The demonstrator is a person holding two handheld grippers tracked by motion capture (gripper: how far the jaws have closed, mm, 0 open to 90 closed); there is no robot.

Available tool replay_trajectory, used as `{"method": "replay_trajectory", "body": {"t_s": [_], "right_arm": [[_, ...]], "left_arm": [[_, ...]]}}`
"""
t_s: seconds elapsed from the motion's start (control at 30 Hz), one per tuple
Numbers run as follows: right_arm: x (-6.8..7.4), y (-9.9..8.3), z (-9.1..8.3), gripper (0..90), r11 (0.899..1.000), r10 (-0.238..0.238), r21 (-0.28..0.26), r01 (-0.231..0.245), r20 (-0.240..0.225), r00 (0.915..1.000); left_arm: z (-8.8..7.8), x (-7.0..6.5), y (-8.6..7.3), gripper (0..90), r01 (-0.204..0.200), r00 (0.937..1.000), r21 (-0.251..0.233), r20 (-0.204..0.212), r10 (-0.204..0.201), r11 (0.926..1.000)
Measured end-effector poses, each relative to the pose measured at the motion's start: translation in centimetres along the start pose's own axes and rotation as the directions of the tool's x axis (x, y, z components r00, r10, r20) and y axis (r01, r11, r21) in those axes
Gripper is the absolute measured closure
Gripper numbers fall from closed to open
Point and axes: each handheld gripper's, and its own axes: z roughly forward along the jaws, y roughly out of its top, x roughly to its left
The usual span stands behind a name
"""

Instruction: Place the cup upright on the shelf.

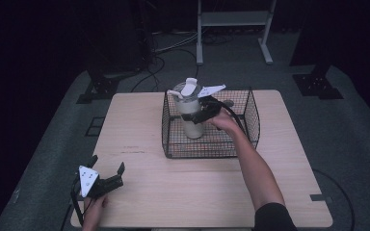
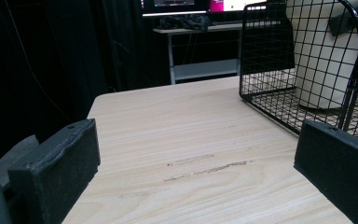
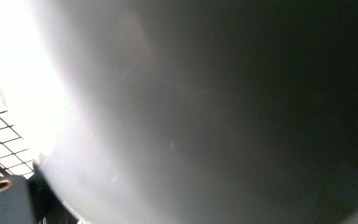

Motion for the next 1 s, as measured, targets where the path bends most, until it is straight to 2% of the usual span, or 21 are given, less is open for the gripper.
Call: {"method": "replay_trajectory", "body": {"t_s": [0.17, 0.5, 0.73, 1.0], "right_arm": [[-0.1, -0.3, -0.2, 6.7, 0.999, -0.013, 0.044, 0.013, 0.004, 0.9999], [0.0, -0.4, -1.1, 8.2, 0.998, -0.025, 0.065, 0.024, 0.016, 0.9996], [0.2, -0.6, -1.8, 8.1, 0.997, -0.01, 0.076, 0.007, 0.033, 0.9994], [0.0, -1.3, -3.3, 8.1, 0.998, 0.023, 0.053, -0.025, 0.036, 0.9991]], "left_arm": [[0.0, 0.0, 0.0, 0.0, -0.001, 1.0, 0.0, 0.0, 0.001, 1.0], [0.0, -0.1, 0.0, 0.0, -0.006, 1.0, 0.003, -0.003, 0.006, 1.0], [0.0, -0.1, 0.0, 0.0, -0.009, 1.0, 0.003, -0.003, 0.009, 1.0], [0.1, -0.2, 0.0, 0.0, -0.011, 0.9999, 0.007, -0.004, 0.011, 0.9999]]}}
